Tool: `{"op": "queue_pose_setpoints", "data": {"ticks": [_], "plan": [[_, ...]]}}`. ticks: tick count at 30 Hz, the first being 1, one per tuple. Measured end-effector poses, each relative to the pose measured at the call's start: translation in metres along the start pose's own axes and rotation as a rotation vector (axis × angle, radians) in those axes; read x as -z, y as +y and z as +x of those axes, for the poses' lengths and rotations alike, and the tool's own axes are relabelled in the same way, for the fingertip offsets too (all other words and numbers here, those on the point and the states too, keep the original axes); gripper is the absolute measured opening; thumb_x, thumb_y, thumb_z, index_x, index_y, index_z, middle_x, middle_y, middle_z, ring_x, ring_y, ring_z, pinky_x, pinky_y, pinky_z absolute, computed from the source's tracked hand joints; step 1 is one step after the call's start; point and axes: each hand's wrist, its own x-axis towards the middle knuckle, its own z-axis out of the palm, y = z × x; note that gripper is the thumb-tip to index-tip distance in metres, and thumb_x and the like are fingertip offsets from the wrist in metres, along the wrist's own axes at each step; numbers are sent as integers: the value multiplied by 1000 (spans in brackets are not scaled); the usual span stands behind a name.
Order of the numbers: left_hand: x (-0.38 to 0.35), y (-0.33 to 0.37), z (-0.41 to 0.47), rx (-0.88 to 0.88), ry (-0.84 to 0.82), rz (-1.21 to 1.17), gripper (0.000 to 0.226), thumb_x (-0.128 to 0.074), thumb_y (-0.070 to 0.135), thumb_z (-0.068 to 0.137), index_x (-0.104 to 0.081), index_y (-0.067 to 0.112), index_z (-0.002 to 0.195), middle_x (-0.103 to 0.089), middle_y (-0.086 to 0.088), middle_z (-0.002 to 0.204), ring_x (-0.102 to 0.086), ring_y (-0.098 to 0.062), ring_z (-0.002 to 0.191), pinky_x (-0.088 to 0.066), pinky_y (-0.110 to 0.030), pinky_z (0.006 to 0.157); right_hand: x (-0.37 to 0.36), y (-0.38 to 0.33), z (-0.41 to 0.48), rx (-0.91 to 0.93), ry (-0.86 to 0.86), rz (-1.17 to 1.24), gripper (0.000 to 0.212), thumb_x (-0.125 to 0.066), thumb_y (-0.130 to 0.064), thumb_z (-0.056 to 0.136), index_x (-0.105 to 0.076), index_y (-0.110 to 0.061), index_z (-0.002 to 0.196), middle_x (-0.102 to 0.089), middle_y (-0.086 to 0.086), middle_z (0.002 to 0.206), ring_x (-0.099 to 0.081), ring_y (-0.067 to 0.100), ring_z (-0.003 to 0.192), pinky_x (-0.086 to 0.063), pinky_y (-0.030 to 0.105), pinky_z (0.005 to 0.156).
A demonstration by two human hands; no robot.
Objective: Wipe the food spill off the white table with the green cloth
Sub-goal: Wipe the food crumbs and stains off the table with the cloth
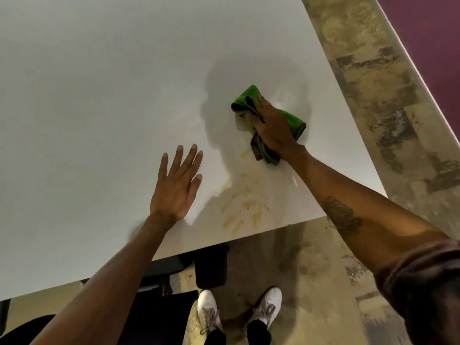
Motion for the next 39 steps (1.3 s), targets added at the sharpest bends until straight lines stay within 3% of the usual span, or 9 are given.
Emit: {"op": "queue_pose_setpoints", "data": {"ticks": [6,12,25,31,35,37,39], "plan": [[1,1,-2,33,12,-4,57,-12,36,109,-11,18,163,-7,2,172,-2,-24,159,-5,-51,129,1,0,-21,117,-225,-64,52,-48,-31,102,-33,-20,150,-25,6,161,-26,22,148,-22,33,120],[1,5,-3,50,27,-12,56,-13,33,110,-12,16,163,-8,0,172,-2,-26,159,-5,-53,128,-8,-8,-54,169,-276,-126,52,-45,-37,102,-31,-26,151,-22,3,162,-22,20,149,-18,29,118],[3,1,-10,89,33,-64,55,-13,36,110,-12,24,163,-6,4,172,1,-27,159,-1,-55,127,5,5,-132,266,-381,-120,44,-42,-37,103,-39,-33,147,-29,-3,160,-24,11,148,-22,37,122],[5,-7,-16,21,18,-46,54,-16,33,110,-14,23,163,-8,3,171,-2,-26,159,-2,-50,128,-6,10,-169,172,-227,-63,44,-42,-42,101,-43,-33,144,-34,-4,157,-24,1,143,-23,32,121],[5,-10,-27,-12,12,-18,54,-18,32,110,-14,21,163,-9,2,171,-4,-26,159,-3,-48,129,-36,-15,-189,-33,-29,39,48,-39,-48,100,-14,-52,141,-34,-2,158,-30,15,145,-24,40,121],[5,-8,-30,12,9,5,54,-17,31,110,-14,21,163,-9,2,172,-4,-27,159,-5,-50,129,-59,-32,-195,-122,148,80,54,-40,-46,99,-8,-45,142,-37,3,156,-34,22,144,-27,42,119],[7,-6,-32,21,2,26,55,-15,33,110,-12,20,163,-8,1,172,-4,-28,159,-5,-53,128,-80,-50,-195,-244,301,139,56,-40,-48,96,-21,-34,147,-38,4,156,-35,24,143,-28,44,119]]}}
